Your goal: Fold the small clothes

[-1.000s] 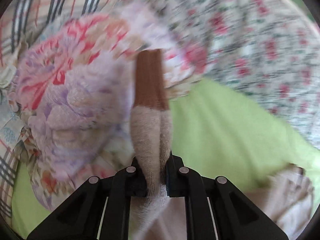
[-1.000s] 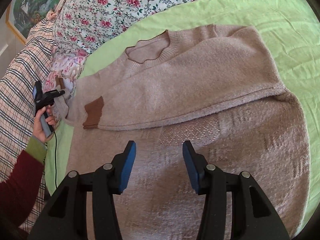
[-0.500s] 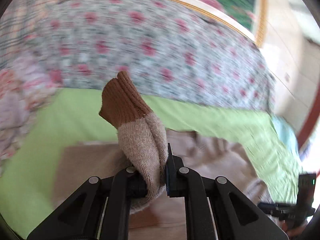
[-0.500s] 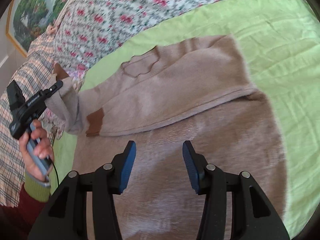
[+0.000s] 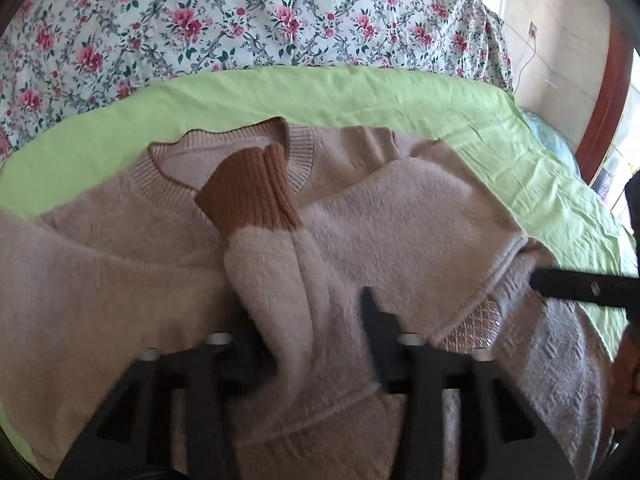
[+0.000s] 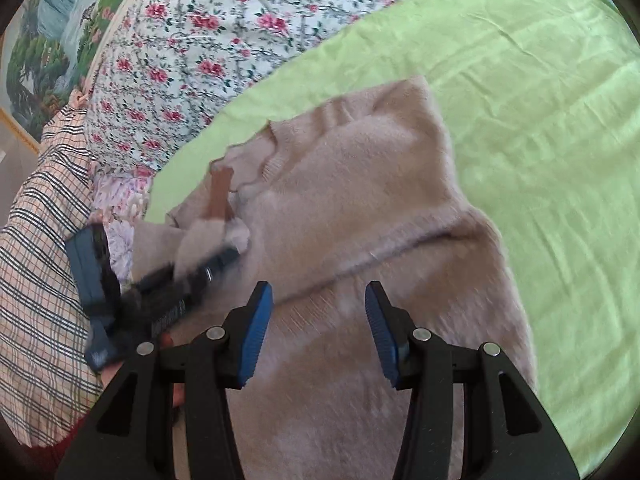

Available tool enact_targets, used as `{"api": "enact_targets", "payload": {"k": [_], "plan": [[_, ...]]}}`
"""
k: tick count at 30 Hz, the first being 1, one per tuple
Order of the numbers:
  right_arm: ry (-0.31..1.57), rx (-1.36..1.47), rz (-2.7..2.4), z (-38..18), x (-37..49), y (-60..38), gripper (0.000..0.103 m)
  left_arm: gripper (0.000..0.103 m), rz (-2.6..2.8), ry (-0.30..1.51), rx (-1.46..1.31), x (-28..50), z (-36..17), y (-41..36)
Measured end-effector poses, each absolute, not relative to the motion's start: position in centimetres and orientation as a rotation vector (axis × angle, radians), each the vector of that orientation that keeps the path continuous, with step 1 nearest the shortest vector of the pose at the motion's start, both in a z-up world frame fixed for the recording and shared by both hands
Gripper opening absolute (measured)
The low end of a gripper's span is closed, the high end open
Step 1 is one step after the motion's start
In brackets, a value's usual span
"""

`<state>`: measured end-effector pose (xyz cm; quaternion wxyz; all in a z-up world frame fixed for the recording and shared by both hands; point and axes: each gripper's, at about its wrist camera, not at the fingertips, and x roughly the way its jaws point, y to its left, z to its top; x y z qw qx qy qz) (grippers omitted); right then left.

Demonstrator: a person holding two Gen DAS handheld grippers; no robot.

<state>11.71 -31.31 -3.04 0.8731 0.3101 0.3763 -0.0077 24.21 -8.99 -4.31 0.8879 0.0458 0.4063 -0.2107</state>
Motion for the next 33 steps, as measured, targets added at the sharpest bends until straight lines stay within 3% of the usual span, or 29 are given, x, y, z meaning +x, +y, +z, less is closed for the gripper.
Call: {"api": "enact_targets", "payload": {"k": [9, 16, 17, 18, 19, 22, 26, 27, 33], "plan": [[0.800, 0.638, 0.117, -2.8, 21.4, -27.9, 0.050, 0.071, -0.254, 0.794, 0.045, 16.0, -1.6, 1.2], [0.850, 0.515, 0.141, -3.3, 28.3, -23.9, 0.049, 0.070, 0.088, 0.906, 0.002, 17.6, -4.5, 11.1], [0.859, 0.500, 0.144, -3.4, 28.7, -23.7, 0.044, 0.070, 0.094, 0.915, -0.012, 18.4, -4.8, 11.7], [0.861, 0.488, 0.142, -3.4, 28.8, -23.6, 0.018, 0.069, 0.100, 0.925, -0.022, 19.2, -5.1, 12.0], [0.843, 0.487, 0.135, -2.8, 28.3, -23.8, 0.008, 0.069, 0.089, 0.934, -0.030, 20.0, -5.3, 11.9], [0.716, 0.510, 0.104, -0.2, 25.3, -25.5, 0.008, 0.065, 0.082, 0.949, -0.007, 22.1, -5.4, 10.7], [0.491, 0.565, 0.003, 2.6, 19.1, -29.5, 0.008, 0.041, 0.150, 0.937, 0.026, 23.1, -5.3, 9.4], [0.454, 0.573, -0.043, 2.5, 17.6, -30.6, 0.008, 0.041, 0.163, 0.939, 0.005, 23.1, -5.3, 9.5], [0.610, 0.637, -0.122, -3.8, 14.8, -33.6, 0.008, 0.039, 0.190, 0.921, -0.051, 21.8, -5.3, 9.0]]}}
